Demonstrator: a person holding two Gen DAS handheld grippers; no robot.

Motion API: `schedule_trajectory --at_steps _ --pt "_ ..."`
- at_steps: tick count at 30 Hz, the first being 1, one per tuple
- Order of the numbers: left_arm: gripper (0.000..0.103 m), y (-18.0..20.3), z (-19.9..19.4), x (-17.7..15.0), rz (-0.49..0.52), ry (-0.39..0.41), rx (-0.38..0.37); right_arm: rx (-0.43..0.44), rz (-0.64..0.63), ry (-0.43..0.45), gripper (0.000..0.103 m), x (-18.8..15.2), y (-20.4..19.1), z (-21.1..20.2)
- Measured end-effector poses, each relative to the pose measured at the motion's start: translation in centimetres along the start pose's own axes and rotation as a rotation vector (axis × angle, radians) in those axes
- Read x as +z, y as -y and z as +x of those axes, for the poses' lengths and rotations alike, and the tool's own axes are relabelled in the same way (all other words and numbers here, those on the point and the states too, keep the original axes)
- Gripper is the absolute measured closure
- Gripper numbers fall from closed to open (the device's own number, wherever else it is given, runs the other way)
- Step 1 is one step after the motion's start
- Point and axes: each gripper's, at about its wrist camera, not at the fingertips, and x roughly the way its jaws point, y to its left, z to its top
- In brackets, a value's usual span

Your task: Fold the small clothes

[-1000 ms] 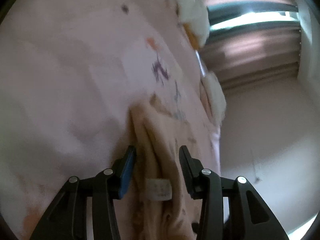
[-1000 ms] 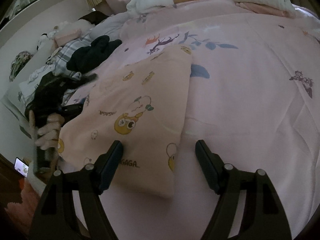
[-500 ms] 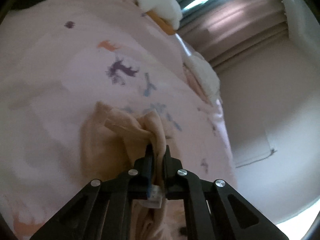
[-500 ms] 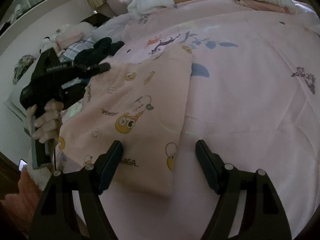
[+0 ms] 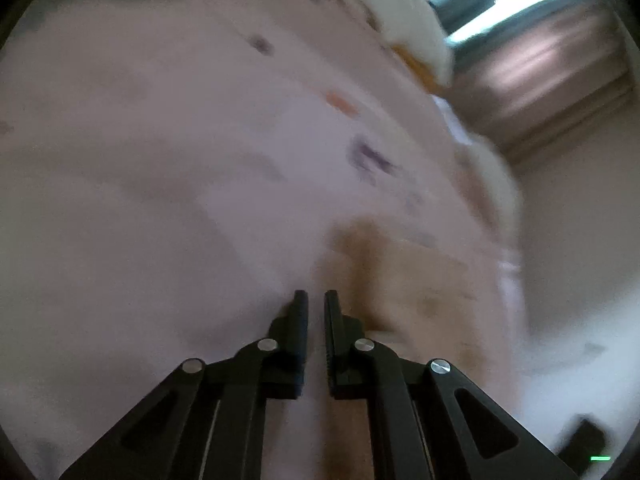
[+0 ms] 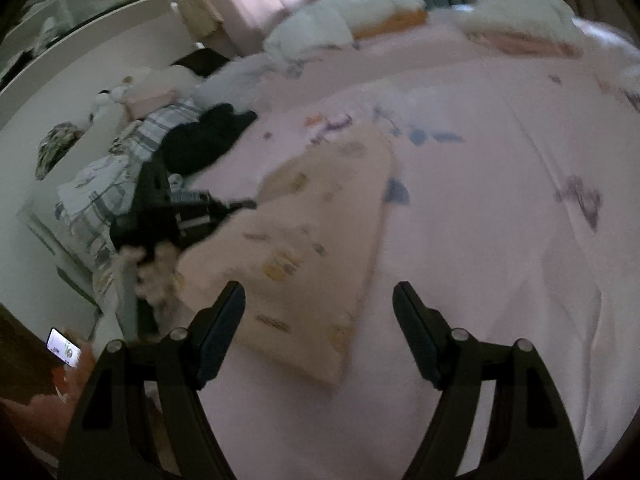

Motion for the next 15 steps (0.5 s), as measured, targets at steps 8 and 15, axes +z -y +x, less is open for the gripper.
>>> schedule_trajectory --at_steps 8,15 --pt "0.098 -0.9 -3.7 -0.9 -0.058 0.049 -0.046 0.189 -0.032 -0.067 0.084 2.8 -5.2 8.4" --pt "0.098 0.3 -3.4 -2.6 0.003 -0.04 0.003 0.308 0.027 -0.181 0.089 -1.0 -7.1 12.6"
